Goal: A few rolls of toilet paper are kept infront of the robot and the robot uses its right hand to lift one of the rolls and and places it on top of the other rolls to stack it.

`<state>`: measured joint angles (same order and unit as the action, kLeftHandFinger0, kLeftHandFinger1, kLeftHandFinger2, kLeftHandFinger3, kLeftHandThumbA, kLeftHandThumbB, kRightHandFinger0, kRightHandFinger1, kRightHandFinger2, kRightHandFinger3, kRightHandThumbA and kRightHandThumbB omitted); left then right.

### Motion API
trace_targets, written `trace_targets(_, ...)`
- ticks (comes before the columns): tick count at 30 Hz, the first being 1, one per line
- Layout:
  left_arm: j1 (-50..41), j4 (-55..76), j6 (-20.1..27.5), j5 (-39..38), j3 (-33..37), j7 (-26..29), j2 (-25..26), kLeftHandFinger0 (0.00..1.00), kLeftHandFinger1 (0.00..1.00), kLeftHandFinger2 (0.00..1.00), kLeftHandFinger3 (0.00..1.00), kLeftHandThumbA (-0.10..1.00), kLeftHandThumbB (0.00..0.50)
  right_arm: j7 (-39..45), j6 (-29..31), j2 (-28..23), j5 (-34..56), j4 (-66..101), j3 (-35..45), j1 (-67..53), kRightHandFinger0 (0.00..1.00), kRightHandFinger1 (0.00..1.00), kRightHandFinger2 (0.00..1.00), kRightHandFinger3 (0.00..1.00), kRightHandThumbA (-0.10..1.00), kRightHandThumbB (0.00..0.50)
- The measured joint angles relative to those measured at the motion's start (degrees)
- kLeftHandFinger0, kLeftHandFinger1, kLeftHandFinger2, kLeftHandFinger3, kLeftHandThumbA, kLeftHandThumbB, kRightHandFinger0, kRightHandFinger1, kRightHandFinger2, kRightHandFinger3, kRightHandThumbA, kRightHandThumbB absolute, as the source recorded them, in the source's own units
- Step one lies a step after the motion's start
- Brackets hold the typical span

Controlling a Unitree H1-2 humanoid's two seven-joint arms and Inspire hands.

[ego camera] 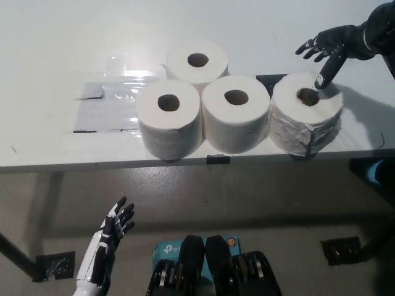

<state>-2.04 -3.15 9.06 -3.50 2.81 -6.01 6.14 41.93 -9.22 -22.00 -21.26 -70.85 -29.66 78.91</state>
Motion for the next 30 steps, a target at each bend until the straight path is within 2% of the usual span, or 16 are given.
trace_targets(5,0.0,0.4,0.0,-0.1,0.0,-0.3,0.0,1.0,1.0,1.0,1.0,1.0,0.143,-1.0,1.5,0.3,-0.3,-0.5,0.3,-0.4,1.0,1.0,1.0,1.0,0.95,0.302)
trace_targets(11,0.0,0.4,0.0,-0.4,0.0,-0.3,0.0,1.0,1.0,1.0,1.0,1.0,0.144,-1.7,2.4,0.6,-0.7,-1.6,0.3,-0.6,1.0,1.0,1.0,1.0,1.0,0.291)
trace_targets(13,0.0,0.4,0.0,-0.5,0.0,-0.3,0.0,1.0,1.0,1.0,1.0,1.0,0.144,-1.9,2.5,0.7,-1.2,-1.6,0.3,-0.7,1.0,1.0,1.0,1.0,1.0,0.312)
trace_targets(18,0.0,0.4,0.0,-0.6,0.0,-0.3,0.0,1.0,1.0,1.0,1.0,1.0,0.148,-2.5,3.2,1.0,-2.7,-1.6,-0.9,-1.1,1.0,1.0,1.0,1.0,1.0,0.311)
trace_targets(20,0.0,0.5,0.0,-0.6,0.0,-0.3,0.0,1.0,1.0,1.0,1.0,1.0,0.146,-2.8,3.7,1.2,-3.2,-1.6,-1.4,-1.3,1.0,1.0,1.0,1.0,1.0,0.294)
trace_targets(23,0.0,0.5,0.0,-0.6,0.0,-0.3,0.0,1.0,1.0,1.0,1.0,1.0,0.148,-3.1,4.4,1.6,-4.0,-1.7,-2.2,-1.3,1.0,1.0,1.0,1.0,1.0,0.308)
trace_targets(24,0.0,0.5,0.0,-0.7,0.0,-0.3,0.0,1.0,1.0,1.0,1.0,1.0,0.148,-3.3,4.7,1.8,-4.2,-1.8,-2.4,-1.3,1.0,1.0,1.0,1.0,1.0,0.334)
trace_targets(26,0.0,0.5,0.0,-0.7,0.0,-0.3,0.0,1.0,1.0,1.0,1.0,1.0,0.149,-3.6,5.0,2.1,-4.9,-2.1,-2.8,-1.3,1.0,1.0,1.0,1.0,1.0,0.351)
trace_targets(30,-0.1,0.5,0.0,-0.7,0.0,-0.5,0.0,1.0,1.0,1.0,1.0,1.0,0.162,-4.5,5.0,2.8,-5.8,-3.2,-3.3,-1.3,1.0,1.0,1.0,1.0,1.0,0.354)
